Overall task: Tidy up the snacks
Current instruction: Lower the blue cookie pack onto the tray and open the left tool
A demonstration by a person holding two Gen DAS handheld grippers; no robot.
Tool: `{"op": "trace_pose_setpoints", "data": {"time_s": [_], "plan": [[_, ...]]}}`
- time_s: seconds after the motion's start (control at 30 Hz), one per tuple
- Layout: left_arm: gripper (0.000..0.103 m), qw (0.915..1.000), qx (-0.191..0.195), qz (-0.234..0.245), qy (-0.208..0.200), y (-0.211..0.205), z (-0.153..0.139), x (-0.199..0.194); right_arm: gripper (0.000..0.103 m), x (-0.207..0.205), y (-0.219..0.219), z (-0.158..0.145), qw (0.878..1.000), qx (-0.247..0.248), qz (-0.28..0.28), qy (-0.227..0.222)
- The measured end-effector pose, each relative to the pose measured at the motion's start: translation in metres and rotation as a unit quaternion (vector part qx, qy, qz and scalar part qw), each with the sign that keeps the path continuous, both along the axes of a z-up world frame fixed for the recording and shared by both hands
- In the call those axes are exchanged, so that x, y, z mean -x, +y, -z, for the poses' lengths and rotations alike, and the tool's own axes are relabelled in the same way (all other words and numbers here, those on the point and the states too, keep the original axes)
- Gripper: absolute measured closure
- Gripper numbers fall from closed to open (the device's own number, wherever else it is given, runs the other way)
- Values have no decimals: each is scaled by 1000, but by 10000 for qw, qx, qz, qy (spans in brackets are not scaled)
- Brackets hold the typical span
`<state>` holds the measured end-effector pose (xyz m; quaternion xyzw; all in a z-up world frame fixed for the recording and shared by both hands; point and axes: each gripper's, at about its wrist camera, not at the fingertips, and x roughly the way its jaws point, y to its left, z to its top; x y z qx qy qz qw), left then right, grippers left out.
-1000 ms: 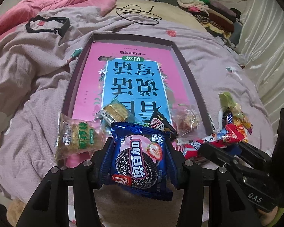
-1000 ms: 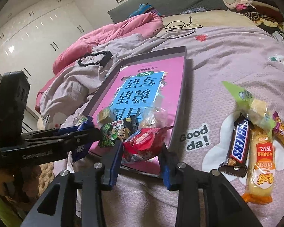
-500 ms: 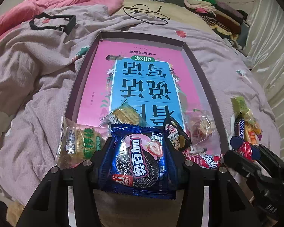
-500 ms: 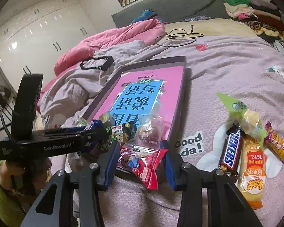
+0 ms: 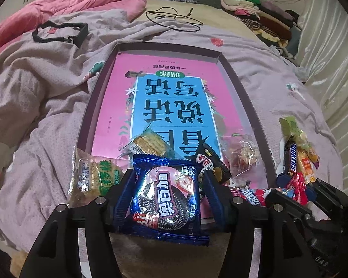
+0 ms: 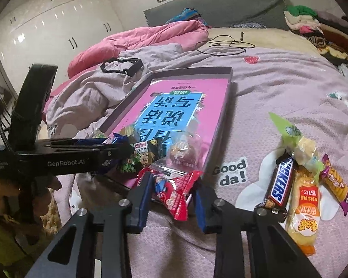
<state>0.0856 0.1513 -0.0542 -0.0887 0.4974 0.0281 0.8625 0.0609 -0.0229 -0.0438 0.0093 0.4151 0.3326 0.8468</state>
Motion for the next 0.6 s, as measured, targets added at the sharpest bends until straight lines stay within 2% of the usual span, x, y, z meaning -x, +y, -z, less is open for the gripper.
{"op": "trace_pose_setpoints", "data": {"time_s": [0.1,0.6], "plan": [[42,10000,-7,-8,-35,1,-3,1,72,4,8,-1,9998,114,-105,-151],[41,9999,-39,3,-143,1,-13,5,72,-13,27,13,9998,-34,-160,83]]}}
